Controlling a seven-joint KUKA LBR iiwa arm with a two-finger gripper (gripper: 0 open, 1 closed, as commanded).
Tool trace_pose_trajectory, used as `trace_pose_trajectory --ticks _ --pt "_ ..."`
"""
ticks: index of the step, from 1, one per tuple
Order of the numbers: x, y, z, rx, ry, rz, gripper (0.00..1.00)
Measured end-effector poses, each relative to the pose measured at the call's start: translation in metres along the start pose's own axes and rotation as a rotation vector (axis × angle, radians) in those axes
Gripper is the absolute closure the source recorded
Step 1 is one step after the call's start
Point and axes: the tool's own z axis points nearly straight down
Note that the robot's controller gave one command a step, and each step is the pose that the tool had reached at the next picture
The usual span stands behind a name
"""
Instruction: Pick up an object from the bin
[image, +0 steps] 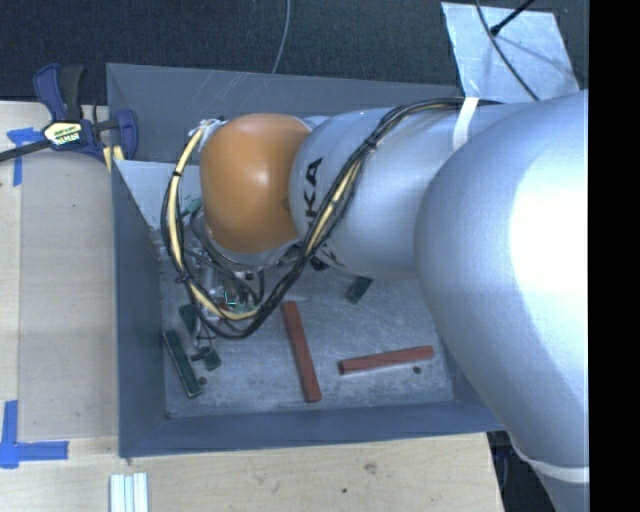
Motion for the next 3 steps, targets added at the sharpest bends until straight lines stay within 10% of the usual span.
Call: trace_pose_trajectory --ticks 1,2,3 --pt "0.013 -0.07 0.062 -0.001 -0.004 -0.001 1.0" --pt "0.013 -0.07 0.062 -0.001 -0.004 0.0 1.0" --pt "-0.018 -0.088 -0.068 0.0 -0.001 0.016 1.0"
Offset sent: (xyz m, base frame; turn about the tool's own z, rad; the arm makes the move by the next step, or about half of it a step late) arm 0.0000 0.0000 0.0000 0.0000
